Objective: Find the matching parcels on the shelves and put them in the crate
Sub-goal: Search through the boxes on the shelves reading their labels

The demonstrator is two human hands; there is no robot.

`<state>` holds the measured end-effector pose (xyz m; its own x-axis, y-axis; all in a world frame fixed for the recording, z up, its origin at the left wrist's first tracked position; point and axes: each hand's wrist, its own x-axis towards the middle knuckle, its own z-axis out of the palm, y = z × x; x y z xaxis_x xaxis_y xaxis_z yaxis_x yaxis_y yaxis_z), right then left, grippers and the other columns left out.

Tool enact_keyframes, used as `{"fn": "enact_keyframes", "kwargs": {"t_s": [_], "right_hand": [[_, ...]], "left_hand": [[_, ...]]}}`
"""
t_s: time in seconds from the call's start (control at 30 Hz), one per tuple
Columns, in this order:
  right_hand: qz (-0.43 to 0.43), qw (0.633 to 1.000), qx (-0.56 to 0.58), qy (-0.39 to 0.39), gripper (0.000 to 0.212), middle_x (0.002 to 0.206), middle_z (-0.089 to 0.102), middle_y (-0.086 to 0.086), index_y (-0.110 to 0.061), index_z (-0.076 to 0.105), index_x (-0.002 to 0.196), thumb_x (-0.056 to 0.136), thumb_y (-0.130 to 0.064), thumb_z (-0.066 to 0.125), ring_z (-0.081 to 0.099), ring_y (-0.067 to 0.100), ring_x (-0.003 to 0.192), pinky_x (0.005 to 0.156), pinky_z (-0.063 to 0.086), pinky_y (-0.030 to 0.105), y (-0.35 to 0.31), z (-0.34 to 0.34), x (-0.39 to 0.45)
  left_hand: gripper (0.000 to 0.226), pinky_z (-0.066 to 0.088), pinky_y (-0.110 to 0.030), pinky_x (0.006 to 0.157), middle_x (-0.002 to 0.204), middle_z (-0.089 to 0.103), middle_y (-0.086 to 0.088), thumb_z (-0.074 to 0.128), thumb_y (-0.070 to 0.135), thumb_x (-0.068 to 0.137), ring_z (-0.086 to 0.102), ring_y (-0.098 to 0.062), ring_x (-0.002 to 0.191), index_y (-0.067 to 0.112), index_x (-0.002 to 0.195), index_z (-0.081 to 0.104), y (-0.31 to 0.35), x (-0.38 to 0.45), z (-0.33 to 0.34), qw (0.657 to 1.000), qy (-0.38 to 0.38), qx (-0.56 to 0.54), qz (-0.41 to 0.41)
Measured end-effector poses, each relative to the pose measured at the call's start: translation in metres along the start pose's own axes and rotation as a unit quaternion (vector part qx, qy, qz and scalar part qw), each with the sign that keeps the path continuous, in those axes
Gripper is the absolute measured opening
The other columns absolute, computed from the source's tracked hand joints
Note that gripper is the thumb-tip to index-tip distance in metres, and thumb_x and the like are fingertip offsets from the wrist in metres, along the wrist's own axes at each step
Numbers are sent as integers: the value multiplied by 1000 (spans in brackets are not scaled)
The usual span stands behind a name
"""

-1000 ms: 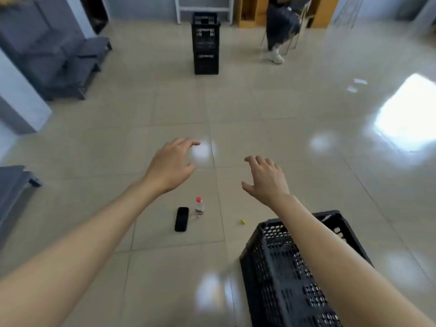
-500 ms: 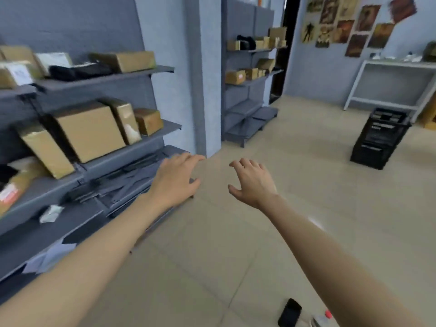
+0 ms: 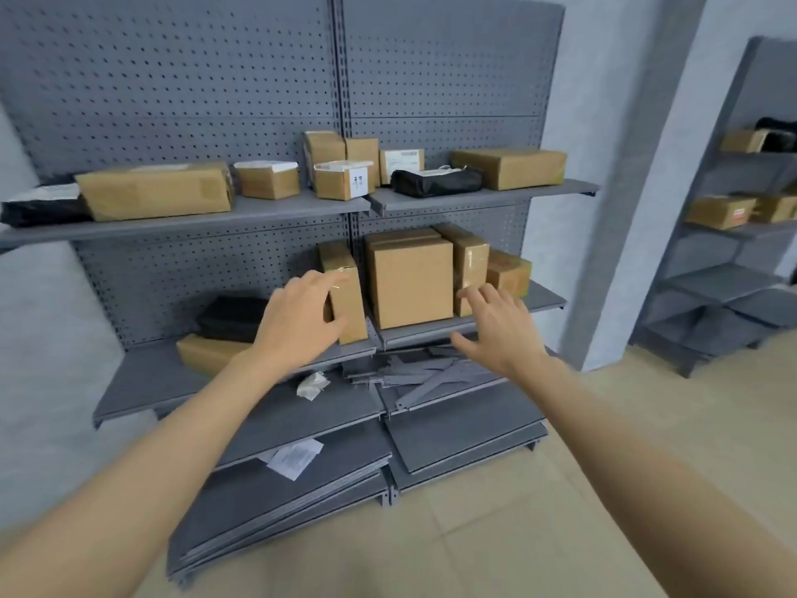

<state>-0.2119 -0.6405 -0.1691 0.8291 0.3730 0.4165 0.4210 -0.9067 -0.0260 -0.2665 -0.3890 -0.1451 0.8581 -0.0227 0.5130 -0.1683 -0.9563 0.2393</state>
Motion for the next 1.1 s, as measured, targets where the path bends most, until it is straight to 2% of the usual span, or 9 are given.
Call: {"fn": "enact_keyframes", "kwargs": {"t_s": [0.2,0.4,0.63,0.9,1.1], "right_hand": [[-49,998,36,-2,59,125,51,8,-17,39,134,86,-48,51,48,28,114,92,39,39,-1,70,154],[-71,992,100,29,58,124,51,8,-16,42,131,84,-48,55,48,28,116,95,41,42,-9,95,307],[-122,979,161,42,57,123,52,10,-11,44,127,85,-46,56,48,28,113,91,41,39,-56,127,417],[-171,949,261,38,58,128,46,11,-12,39,133,83,-30,61,44,28,119,95,40,38,-121,149,510],[-136,927,347,-32,66,132,38,14,-13,35,136,78,-22,65,41,32,122,102,37,40,-172,156,581]], "left_hand": [[49,36,-43,97,130,54,-5,61,30,85,48,-26,119,24,131,46,-85,98,28,996,14,12,-85],[50,39,-41,98,131,53,-3,61,32,85,47,-23,122,24,132,45,-142,205,29,990,55,7,-131],[52,38,-42,100,135,49,-6,61,30,85,44,-26,124,21,134,44,-205,273,40,984,58,26,-168],[63,28,-26,97,139,41,-9,64,20,83,38,-23,129,19,139,35,-272,344,71,970,75,-83,-218],[69,27,-27,100,144,34,-9,61,24,84,37,-23,130,15,142,24,-312,401,91,916,111,-226,-313]]}}
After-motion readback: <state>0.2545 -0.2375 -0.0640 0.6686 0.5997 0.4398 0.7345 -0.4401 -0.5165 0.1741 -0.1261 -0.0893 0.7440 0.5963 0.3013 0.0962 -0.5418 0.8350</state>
